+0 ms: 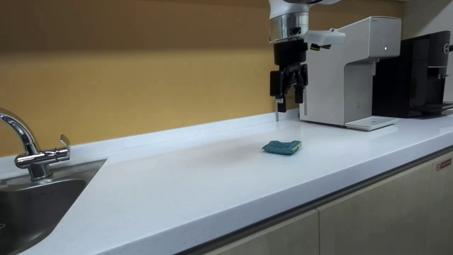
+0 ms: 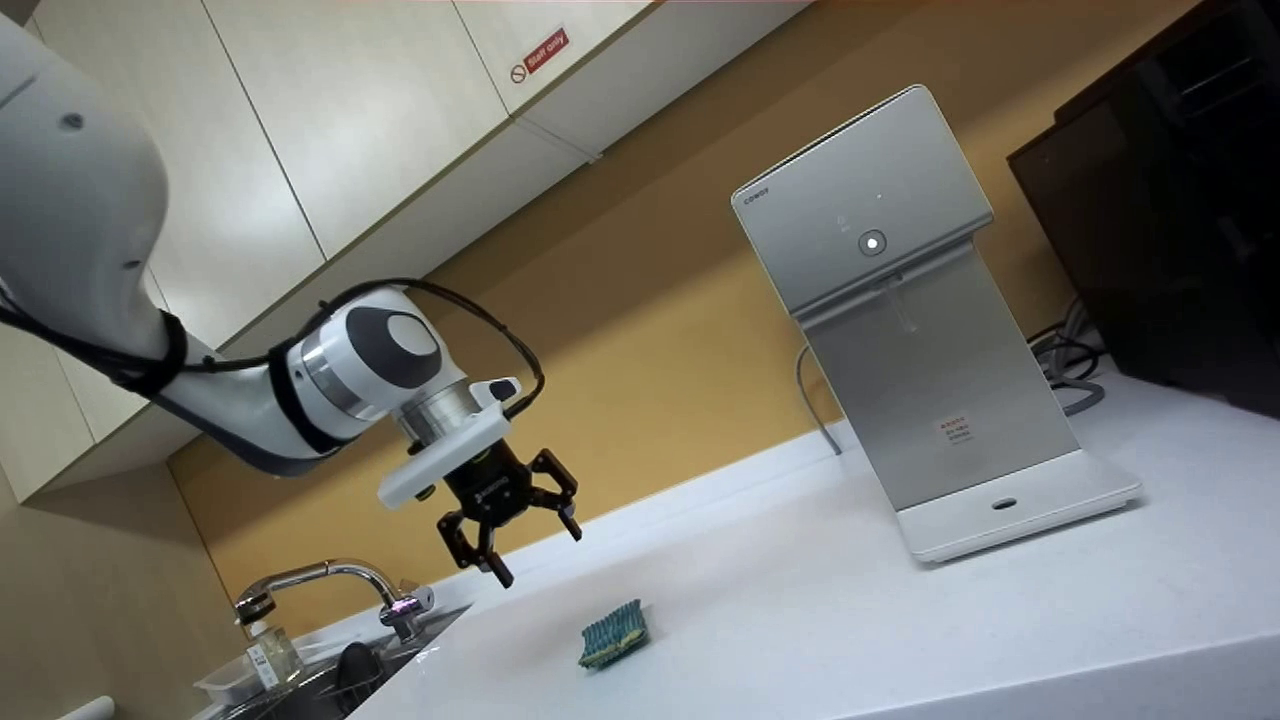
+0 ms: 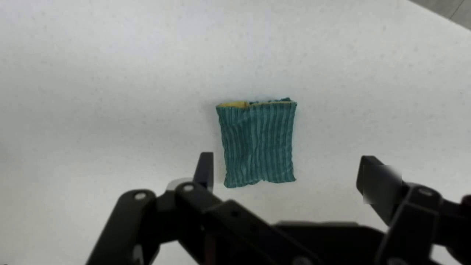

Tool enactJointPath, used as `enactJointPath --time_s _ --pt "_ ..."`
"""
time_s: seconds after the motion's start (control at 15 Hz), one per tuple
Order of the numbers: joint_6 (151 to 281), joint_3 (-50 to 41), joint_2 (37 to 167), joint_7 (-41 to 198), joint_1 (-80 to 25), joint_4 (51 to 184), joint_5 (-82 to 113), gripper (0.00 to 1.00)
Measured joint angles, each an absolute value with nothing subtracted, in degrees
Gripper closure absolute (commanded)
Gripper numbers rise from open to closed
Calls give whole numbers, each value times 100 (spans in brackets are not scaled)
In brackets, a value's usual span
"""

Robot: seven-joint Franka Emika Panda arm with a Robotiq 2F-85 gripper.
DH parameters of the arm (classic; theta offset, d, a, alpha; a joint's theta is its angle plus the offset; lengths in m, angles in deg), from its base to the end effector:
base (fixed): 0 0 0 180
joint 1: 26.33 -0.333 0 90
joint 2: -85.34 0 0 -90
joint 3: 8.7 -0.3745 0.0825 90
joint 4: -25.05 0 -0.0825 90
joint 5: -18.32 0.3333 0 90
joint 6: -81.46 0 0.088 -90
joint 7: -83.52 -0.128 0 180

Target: Use the sponge to clean the surface

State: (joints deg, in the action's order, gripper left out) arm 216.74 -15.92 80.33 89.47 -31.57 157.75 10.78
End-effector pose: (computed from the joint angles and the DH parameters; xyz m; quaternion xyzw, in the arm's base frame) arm 0.4575 0.0986 0.4594 0.9756 0.2024 0.0684 0.0509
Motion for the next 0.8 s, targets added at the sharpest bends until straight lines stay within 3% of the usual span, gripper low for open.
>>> enactJointPath --time_s 0.8 --pt "21364 -1374 9871 9012 -3123 14312 916 0"
